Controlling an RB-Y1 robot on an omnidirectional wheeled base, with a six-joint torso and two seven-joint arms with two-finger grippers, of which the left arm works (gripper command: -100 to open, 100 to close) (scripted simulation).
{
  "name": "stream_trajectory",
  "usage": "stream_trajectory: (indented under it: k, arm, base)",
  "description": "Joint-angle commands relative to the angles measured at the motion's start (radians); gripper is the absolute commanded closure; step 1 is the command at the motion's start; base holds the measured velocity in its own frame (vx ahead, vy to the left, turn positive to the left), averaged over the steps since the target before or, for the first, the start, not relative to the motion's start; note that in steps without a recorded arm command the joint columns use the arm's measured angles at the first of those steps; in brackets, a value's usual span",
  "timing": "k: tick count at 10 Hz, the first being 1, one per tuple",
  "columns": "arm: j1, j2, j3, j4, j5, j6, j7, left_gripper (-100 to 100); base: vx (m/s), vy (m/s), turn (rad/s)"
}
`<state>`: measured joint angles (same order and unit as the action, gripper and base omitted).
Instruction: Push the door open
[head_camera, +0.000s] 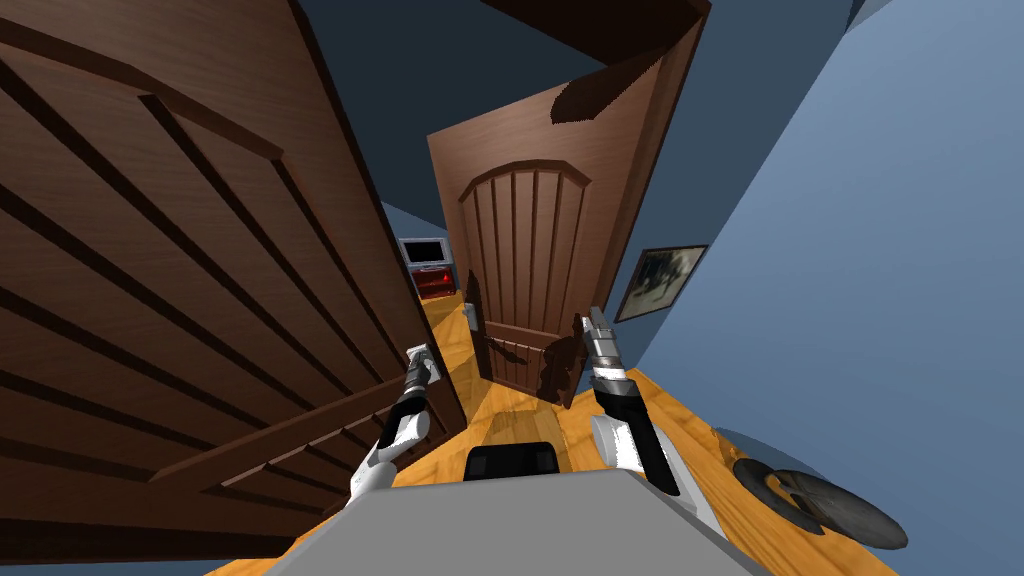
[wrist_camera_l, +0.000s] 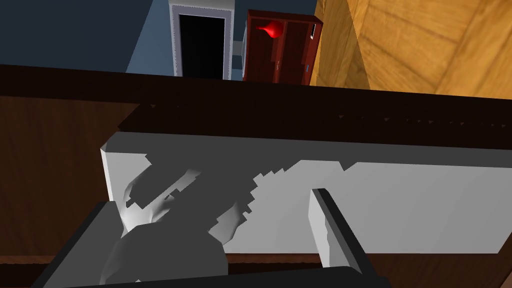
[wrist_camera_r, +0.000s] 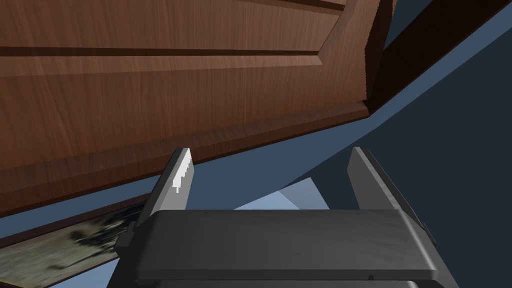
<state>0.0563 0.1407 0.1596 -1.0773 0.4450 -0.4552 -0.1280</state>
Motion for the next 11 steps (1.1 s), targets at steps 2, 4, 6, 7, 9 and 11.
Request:
stream_trajectory:
  k: [2,4,6,7,9,11]
  arm:
    - [0.007,-0.012,-0.012,0.039,0.001,0.025,0.002,100]
    - [0.007,-0.012,-0.012,0.039,0.001,0.025,0.002,100]
    - [-0.032,0.012,0.054,0.034,0.01,-0.01,-0.027,100]
    - [-0.04,0.015,0.081,0.04,0.014,-0.012,-0.042,100]
    - [-0.058,0.02,0.139,0.054,0.024,-0.018,-0.075,100]
    - [-0.069,0.023,0.172,0.062,0.029,-0.021,-0.094,100]
  base:
    - [-0.006,-0.005,0.004]
    - [0.0,0.0,0.0]
    - [0.012,0.017,-0.098]
    - [0.051,0.026,-0.095]
    - [0.071,0.039,-0.132]
    - [0.057,0.047,-0.111]
